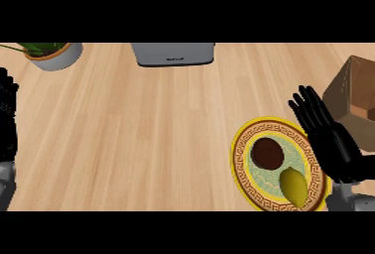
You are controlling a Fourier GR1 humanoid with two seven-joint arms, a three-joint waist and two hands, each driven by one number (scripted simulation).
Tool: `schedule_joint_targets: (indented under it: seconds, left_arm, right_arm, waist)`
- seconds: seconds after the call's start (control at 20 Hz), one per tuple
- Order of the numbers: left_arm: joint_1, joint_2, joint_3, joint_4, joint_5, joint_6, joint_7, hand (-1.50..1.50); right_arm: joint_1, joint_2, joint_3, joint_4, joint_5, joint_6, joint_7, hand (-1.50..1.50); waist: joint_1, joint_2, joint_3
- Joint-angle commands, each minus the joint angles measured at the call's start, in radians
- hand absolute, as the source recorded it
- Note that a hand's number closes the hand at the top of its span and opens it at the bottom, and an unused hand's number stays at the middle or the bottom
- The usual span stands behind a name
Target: Pick the lemon from the plate and place it in the cardboard box
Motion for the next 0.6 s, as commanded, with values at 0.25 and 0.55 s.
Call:
schedule_joint_targets:
  seconds: [0.25, 0.55]
  left_arm:
    - [0.128, 0.013, -0.094, 0.078, -0.029, -0.092, 0.029, 0.00]
    - [0.184, -0.021, -0.136, 0.078, -0.009, -0.132, 0.013, 0.00]
  right_arm:
    - [0.249, -0.120, -0.328, -0.184, 0.233, -0.203, -0.421, -1.50]
    - [0.420, 0.047, -0.537, -0.156, 0.252, -0.397, -0.720, -1.50]
  waist:
    - [-0.217, -0.049, -0.017]
    - [-0.197, -0.039, -0.011]
